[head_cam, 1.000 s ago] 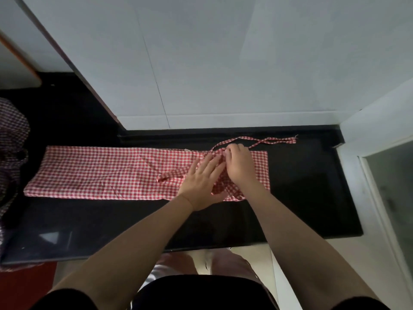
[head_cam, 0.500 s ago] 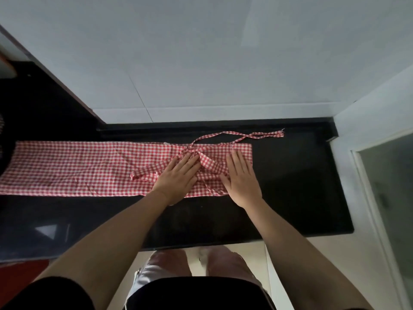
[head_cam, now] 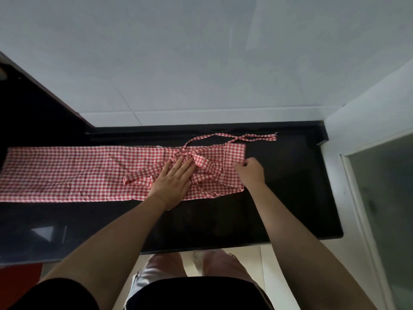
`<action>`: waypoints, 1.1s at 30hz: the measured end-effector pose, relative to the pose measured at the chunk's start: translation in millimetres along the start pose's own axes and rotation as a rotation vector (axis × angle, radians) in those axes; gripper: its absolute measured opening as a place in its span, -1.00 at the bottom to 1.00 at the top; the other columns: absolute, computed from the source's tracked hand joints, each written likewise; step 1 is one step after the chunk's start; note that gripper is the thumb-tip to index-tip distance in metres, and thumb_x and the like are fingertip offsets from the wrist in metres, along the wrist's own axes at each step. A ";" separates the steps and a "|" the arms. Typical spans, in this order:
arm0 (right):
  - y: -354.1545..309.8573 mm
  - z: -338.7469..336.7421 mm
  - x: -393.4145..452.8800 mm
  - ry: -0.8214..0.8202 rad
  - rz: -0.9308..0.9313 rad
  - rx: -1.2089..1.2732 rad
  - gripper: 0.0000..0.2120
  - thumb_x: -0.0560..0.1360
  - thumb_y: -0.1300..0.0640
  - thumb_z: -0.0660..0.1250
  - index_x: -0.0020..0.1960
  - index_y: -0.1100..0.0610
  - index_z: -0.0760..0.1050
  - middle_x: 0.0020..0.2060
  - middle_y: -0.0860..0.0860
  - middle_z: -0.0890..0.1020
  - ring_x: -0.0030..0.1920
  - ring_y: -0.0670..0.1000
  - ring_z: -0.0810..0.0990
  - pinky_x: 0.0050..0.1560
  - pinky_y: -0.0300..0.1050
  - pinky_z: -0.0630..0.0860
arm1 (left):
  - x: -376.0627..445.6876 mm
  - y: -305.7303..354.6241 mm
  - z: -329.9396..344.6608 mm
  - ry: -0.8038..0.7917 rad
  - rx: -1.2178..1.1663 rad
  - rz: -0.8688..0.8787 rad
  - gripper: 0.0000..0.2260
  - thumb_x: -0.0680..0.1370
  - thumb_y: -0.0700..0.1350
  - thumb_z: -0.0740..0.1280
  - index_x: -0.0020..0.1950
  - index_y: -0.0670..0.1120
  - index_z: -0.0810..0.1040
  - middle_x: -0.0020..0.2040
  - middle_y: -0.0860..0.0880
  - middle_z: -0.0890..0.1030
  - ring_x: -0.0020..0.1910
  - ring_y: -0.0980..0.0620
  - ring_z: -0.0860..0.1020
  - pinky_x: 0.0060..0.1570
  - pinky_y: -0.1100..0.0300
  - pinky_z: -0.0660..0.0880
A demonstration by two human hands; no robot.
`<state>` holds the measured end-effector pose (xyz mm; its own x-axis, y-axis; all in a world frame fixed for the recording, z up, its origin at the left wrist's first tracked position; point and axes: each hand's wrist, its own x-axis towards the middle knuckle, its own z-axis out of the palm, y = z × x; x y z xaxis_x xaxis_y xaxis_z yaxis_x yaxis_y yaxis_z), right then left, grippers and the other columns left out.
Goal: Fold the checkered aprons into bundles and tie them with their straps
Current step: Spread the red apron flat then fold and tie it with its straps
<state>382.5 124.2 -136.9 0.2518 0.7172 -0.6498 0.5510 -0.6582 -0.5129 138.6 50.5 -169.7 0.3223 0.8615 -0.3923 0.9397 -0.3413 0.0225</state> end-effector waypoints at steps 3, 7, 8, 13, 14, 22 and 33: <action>-4.0 -13.7 4.0 -0.104 -0.009 -0.067 -0.90 0.55 0.12 0.37 0.01 0.15 0.56 -0.08 0.04 0.64 -0.14 -0.04 0.62 -0.26 -0.21 0.42 | 2.4 6.5 -4.5 -0.007 -0.013 -0.005 -0.40 0.53 0.15 -0.49 0.55 -0.02 -0.36 0.59 -0.05 -0.32 0.55 -0.09 -0.36 0.55 -0.13 -0.23; 7.9 -37.8 14.1 0.062 0.027 -0.209 -0.92 0.57 0.13 0.35 0.01 0.15 0.53 -0.07 0.06 0.61 -0.16 -0.02 0.59 -0.21 -0.17 0.46 | 18.8 34.9 -20.0 0.010 -0.043 0.079 -0.48 0.66 0.14 -0.26 0.58 0.03 -0.31 0.61 -0.04 -0.28 0.55 -0.09 -0.33 0.56 -0.15 -0.13; 8.9 -42.3 15.0 0.136 0.031 -0.256 -0.90 0.57 0.14 0.34 0.04 0.16 0.51 -0.03 0.07 0.59 -0.13 0.00 0.58 -0.17 -0.14 0.48 | 22.3 43.8 -26.6 0.036 -0.067 0.097 -0.48 0.68 0.12 -0.18 0.60 0.06 -0.28 0.61 -0.03 -0.28 0.56 -0.10 -0.31 0.56 -0.15 -0.12; -17.7 -21.6 -2.2 0.544 -0.386 -0.168 -0.79 0.56 0.21 0.32 0.15 0.17 0.37 0.05 0.13 0.48 -0.09 0.06 0.54 -0.21 -0.10 0.51 | 1.6 32.7 -50.3 0.208 -0.224 -0.080 -0.47 0.68 0.08 -0.05 0.63 0.06 -0.09 0.64 -0.04 -0.10 0.61 -0.14 -0.11 0.56 -0.16 -0.05; -28.7 -8.2 -9.9 0.534 -0.506 -0.151 -0.82 0.56 0.24 0.32 0.12 0.17 0.38 0.02 0.11 0.48 -0.10 0.04 0.53 -0.21 -0.12 0.52 | -6.4 19.6 -49.9 0.233 -0.286 -0.178 -0.48 0.68 0.05 0.01 0.63 0.04 -0.04 0.64 -0.06 -0.03 0.61 -0.14 -0.06 0.55 -0.17 0.00; -99.5 177.3 -97.7 0.107 -1.129 -0.585 -0.56 0.55 0.13 0.31 0.41 0.11 0.35 0.32 0.08 0.47 0.34 0.07 0.44 0.38 0.04 0.42 | -106.2 -138.1 -6.5 0.149 -0.505 -0.924 -0.39 0.58 -0.09 0.19 0.59 -0.05 0.04 0.62 -0.16 -0.01 0.58 -0.19 -0.01 0.52 -0.23 0.04; -120.4 307.7 -135.3 -0.106 -0.807 -0.968 -0.05 0.45 -0.40 0.27 0.61 -0.08 -0.15 0.61 0.04 -0.17 0.59 0.22 -0.21 0.54 0.30 -0.11 | -187.0 -266.3 44.7 0.088 -0.554 -0.934 -0.10 0.48 0.28 0.37 0.60 -0.04 -0.04 0.47 -0.18 0.23 0.43 -0.20 0.24 0.25 -0.14 0.42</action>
<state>37.3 36.0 -159.9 -0.4670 0.7842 -0.4086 0.8840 0.4257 -0.1932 -177.0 -36.5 -143.4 -0.5599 0.7241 -0.4027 0.7318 0.6601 0.1696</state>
